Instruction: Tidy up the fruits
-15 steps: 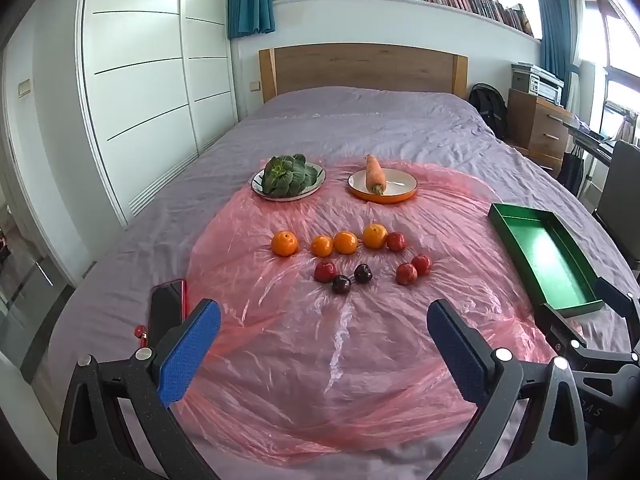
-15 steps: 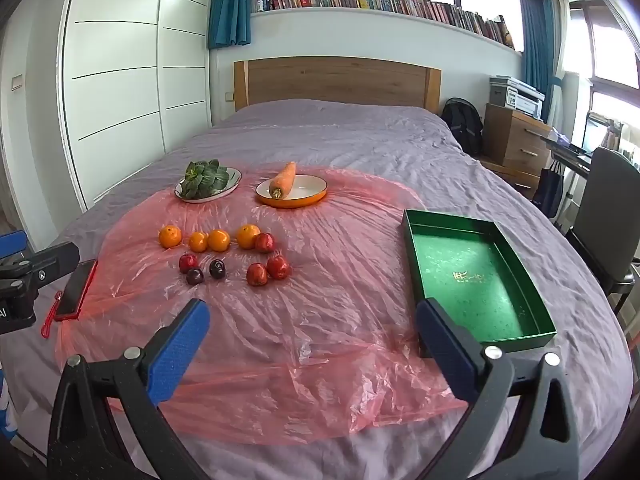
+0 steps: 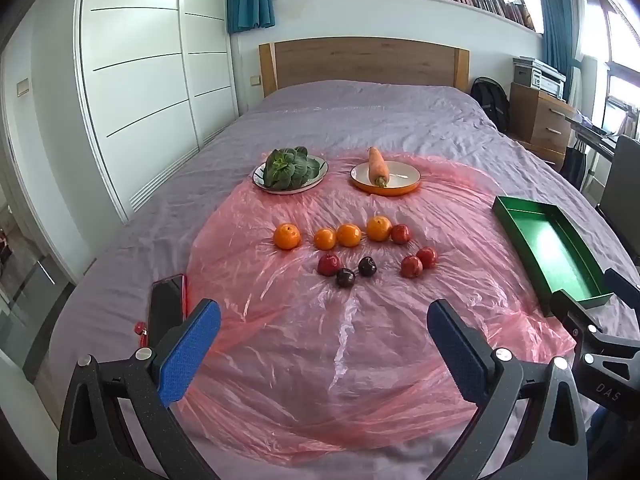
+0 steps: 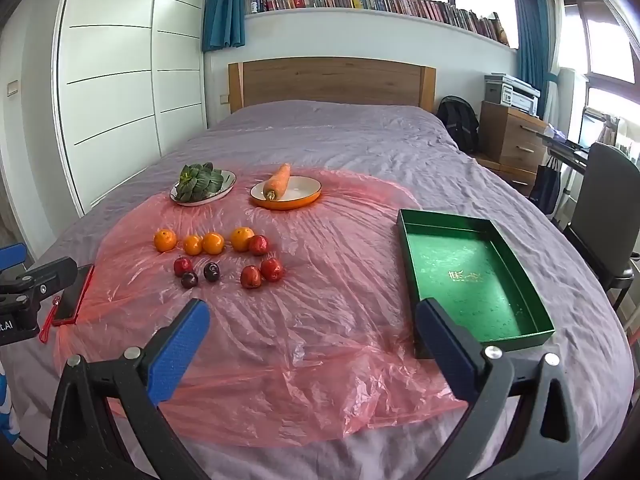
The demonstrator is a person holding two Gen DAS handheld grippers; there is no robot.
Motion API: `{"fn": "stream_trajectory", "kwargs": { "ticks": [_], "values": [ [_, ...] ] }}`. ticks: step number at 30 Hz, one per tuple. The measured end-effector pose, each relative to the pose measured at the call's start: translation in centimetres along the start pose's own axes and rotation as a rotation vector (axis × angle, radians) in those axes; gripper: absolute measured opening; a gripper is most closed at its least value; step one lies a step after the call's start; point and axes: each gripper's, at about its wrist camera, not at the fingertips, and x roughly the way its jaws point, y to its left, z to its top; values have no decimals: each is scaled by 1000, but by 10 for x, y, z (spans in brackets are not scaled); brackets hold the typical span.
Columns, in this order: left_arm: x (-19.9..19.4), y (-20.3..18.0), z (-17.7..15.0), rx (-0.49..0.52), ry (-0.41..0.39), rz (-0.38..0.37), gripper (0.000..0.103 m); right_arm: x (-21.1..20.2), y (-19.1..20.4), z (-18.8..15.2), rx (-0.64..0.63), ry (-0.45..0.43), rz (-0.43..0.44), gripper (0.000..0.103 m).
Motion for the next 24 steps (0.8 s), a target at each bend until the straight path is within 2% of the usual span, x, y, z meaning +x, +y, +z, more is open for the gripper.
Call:
{"fn": "stream_trajectory", "kwargs": {
  "ticks": [24],
  "values": [
    [17,9,-4,-23,47,-20,102,1,-1,2,6,-5,1,103]
  ]
}}
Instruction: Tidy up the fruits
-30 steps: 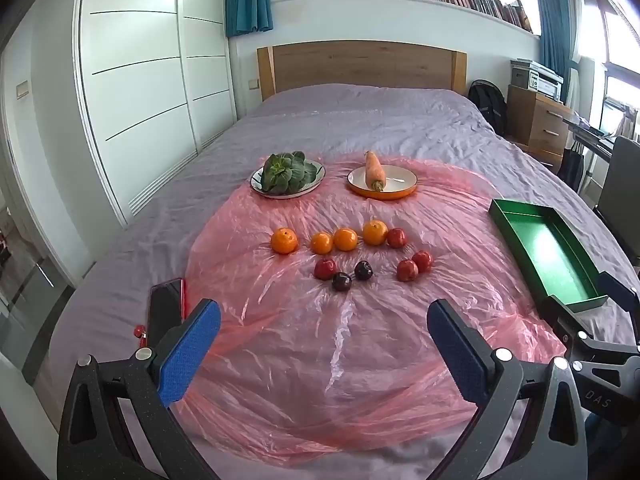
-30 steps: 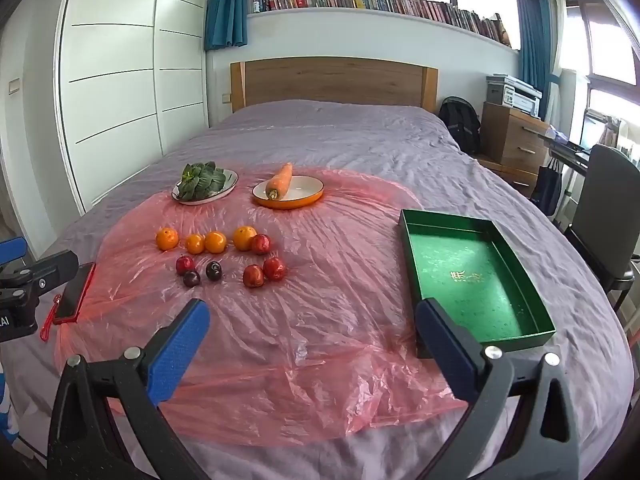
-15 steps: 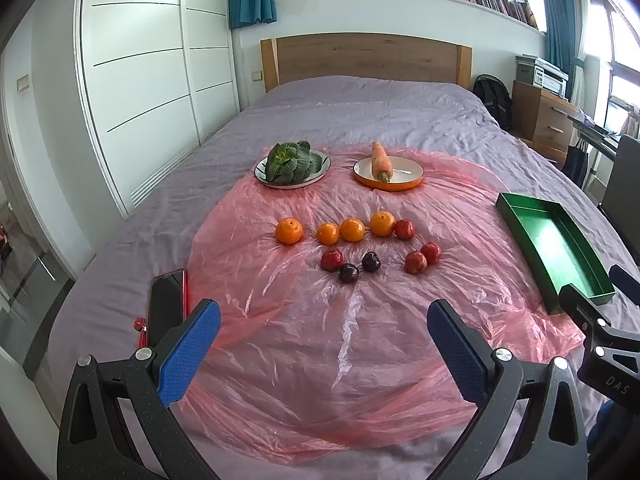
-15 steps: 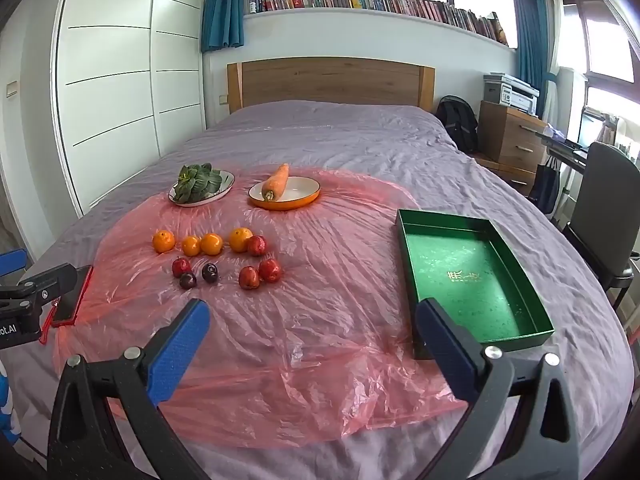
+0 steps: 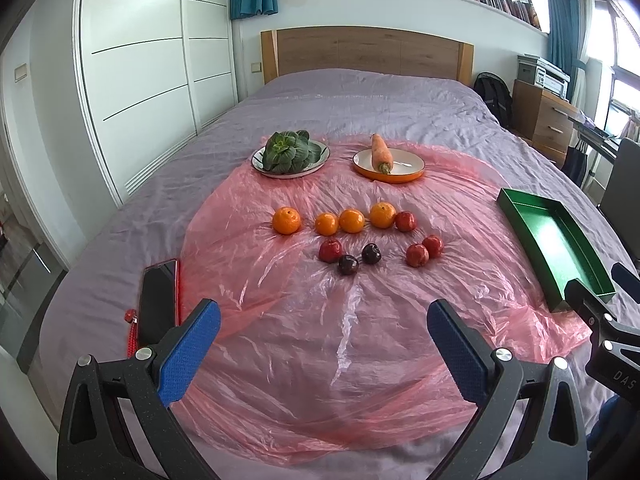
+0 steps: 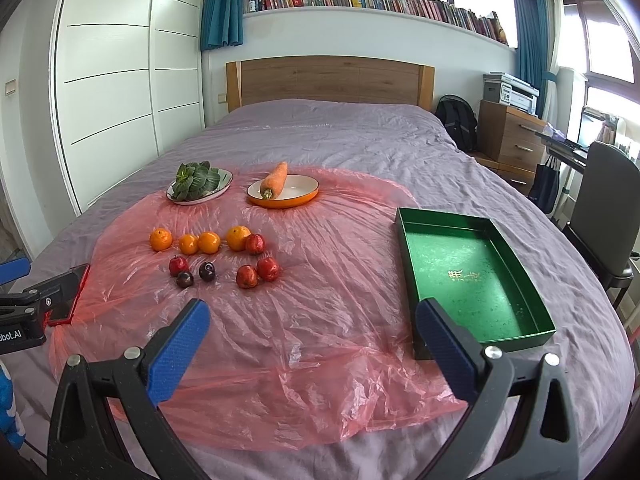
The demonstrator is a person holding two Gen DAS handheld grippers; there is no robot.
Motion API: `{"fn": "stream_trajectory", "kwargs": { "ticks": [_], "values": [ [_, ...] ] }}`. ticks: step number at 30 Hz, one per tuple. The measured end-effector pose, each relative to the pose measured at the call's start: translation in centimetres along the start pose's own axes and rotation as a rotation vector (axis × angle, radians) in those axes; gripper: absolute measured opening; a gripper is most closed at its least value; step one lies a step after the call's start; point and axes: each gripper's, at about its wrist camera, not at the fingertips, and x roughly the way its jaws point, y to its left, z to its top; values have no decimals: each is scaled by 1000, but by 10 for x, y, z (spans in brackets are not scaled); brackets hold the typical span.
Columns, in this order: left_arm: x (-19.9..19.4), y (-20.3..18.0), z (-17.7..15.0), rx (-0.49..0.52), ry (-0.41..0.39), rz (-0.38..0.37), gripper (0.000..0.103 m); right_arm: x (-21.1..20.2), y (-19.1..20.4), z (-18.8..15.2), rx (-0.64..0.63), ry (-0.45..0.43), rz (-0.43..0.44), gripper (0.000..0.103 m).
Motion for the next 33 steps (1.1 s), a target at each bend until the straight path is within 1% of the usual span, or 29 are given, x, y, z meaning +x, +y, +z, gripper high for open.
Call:
{"fn": "stream_trajectory", "kwargs": {
  "ticks": [6,8,10,13,18,23,26,33],
  "values": [
    [10,4,-3,-14,8,-3,102,5,-7,0,2,4,-1,103],
    [11,4,-3,-14,4,0,102,12,-10,-8,5,8,-7,103],
    [14,4,-4,-7,5,1,102,14,-13,-10,7,11,-10,103],
    [17,2,-4,12,0,13,102,20,-11,-13,2,16,-10,103],
    [26,5,-1,8,21,-5,102,30,-5,-15,-3,21,-15,103],
    [34,7,2,-2,13,-9,102,38,-3,-17,-12,15,17,103],
    [43,8,5,-8,16,-9,102,46,-2,-16,-13,22,54,103],
    [72,11,8,-17,43,5,102,70,7,-17,-49,47,129,103]
  ]
}}
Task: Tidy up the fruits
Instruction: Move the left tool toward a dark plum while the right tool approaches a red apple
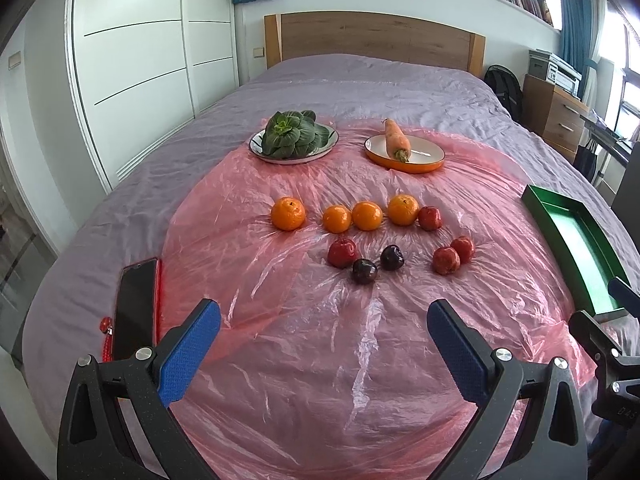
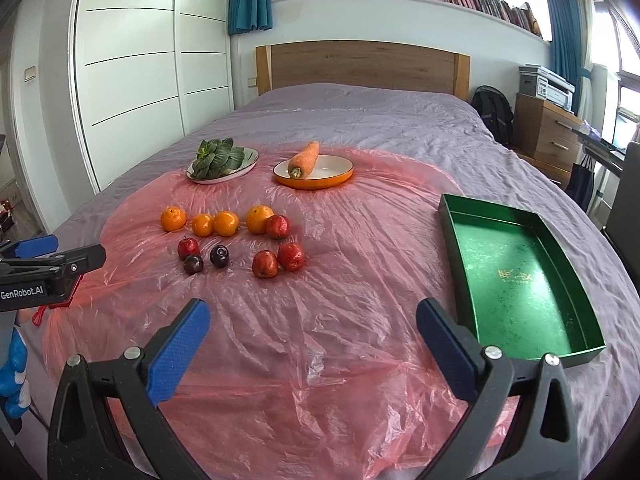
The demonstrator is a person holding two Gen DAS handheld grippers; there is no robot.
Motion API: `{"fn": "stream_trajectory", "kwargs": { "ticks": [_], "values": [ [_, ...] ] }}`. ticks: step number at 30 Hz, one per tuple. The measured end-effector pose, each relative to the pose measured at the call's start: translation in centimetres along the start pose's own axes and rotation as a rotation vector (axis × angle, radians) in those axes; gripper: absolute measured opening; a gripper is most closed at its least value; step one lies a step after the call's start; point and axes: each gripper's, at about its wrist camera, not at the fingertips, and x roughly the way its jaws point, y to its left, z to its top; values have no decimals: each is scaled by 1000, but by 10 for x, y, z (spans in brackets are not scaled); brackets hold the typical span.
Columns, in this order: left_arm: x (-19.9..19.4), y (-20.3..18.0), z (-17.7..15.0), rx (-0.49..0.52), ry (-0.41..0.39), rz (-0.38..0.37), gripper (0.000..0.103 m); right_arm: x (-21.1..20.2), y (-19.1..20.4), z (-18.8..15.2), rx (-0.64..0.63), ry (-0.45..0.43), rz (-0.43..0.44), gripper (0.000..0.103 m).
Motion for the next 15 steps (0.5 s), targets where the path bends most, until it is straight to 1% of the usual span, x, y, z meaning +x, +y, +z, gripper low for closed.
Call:
{"fn": "stream_trajectory", "kwargs": {
  "ticks": [5,9,12,15],
  "values": [
    [22,1,1,-5,28,1,101,21,2,6,-84,31,103,103],
    [40,-4,5,-14,47,-22,101,36,-1,15,-168,52,181,103],
    [55,-11,8,-17,63,-39,95,51,-7,22,-209,66,219,103],
    [72,-17,13,-22,83,-60,85,66,-11,28,-233,90,253,103]
  ]
}}
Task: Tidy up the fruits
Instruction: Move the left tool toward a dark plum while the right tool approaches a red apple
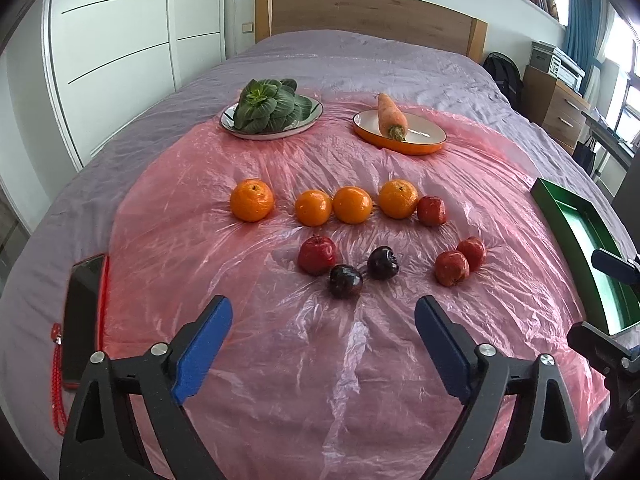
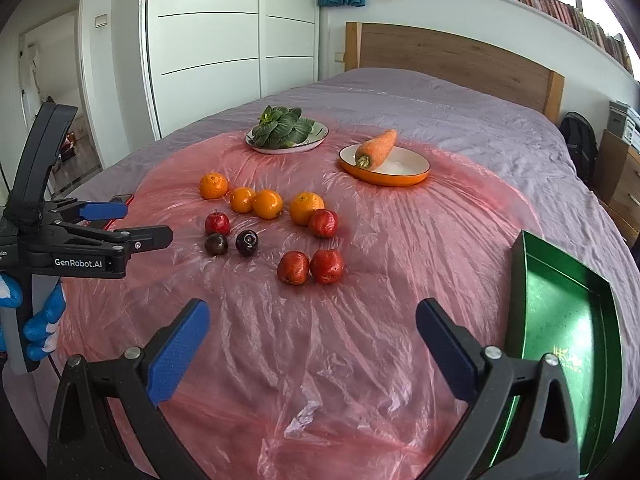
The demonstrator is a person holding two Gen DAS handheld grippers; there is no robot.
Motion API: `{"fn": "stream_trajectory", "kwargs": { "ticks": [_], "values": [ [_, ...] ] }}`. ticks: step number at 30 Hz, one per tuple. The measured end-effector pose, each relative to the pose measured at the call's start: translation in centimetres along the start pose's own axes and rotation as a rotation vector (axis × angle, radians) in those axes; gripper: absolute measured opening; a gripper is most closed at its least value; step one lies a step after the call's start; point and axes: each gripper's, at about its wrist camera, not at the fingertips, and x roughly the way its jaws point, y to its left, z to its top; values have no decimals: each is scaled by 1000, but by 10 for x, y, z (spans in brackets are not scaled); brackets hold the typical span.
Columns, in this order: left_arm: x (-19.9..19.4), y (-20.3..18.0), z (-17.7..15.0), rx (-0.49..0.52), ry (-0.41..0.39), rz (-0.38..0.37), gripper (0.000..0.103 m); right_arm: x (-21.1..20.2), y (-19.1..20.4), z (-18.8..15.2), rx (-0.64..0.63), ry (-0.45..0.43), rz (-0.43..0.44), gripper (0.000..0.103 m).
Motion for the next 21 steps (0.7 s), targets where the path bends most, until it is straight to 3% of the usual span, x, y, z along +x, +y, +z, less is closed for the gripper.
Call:
{"fn": "stream_trajectory", "kwargs": {
  "ticks": [5,12,21],
  "values": [
    [31,-7,9,-12,51,-22,71,27,-15,11,-26,49,65,103],
    [64,-10,9,-37,96,-18,62,67,-28,24,-90,138,132,103],
    [82,-6,5,-69,110,-22,55,109,-26,32,-211,254,153,92]
  ]
}}
